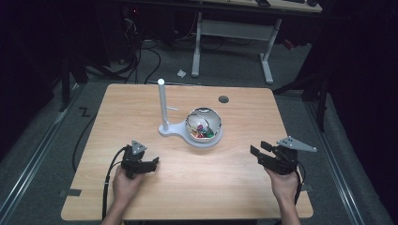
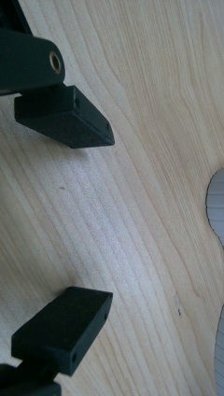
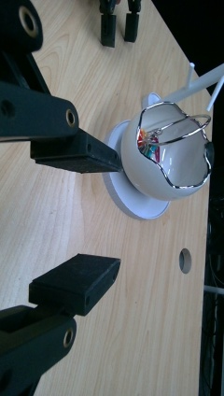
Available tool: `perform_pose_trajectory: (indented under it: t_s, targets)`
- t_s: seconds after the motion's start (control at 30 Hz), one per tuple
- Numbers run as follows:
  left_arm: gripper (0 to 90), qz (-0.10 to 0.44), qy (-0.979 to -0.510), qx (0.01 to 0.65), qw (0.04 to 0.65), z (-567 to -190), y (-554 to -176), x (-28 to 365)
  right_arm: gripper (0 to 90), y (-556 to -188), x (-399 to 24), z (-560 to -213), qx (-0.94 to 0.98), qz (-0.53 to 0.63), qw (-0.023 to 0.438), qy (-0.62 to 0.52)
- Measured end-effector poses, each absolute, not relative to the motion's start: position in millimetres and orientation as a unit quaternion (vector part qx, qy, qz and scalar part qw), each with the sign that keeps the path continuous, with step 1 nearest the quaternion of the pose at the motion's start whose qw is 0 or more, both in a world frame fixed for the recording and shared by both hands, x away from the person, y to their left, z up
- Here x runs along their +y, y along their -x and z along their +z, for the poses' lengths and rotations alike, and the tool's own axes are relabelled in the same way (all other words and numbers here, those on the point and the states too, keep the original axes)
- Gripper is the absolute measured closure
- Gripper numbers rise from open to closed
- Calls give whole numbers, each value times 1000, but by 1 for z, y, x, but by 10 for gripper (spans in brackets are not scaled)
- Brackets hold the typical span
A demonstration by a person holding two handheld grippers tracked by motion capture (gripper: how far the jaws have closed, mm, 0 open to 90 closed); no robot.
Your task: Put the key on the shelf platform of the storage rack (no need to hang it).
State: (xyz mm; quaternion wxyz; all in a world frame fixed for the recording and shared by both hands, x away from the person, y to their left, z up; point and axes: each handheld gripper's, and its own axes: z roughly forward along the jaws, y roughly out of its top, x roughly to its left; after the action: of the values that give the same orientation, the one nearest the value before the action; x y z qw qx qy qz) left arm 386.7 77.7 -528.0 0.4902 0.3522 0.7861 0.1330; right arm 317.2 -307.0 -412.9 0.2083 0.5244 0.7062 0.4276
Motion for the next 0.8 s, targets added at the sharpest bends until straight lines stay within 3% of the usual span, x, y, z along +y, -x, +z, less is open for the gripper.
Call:
perform_pose_trajectory:
  t_s: [0.8]
  targets:
    - [210, 133, -352, 786, 490, -528, -387, 78, 480, -311, -309, -446, 702, 413, 197, -546]
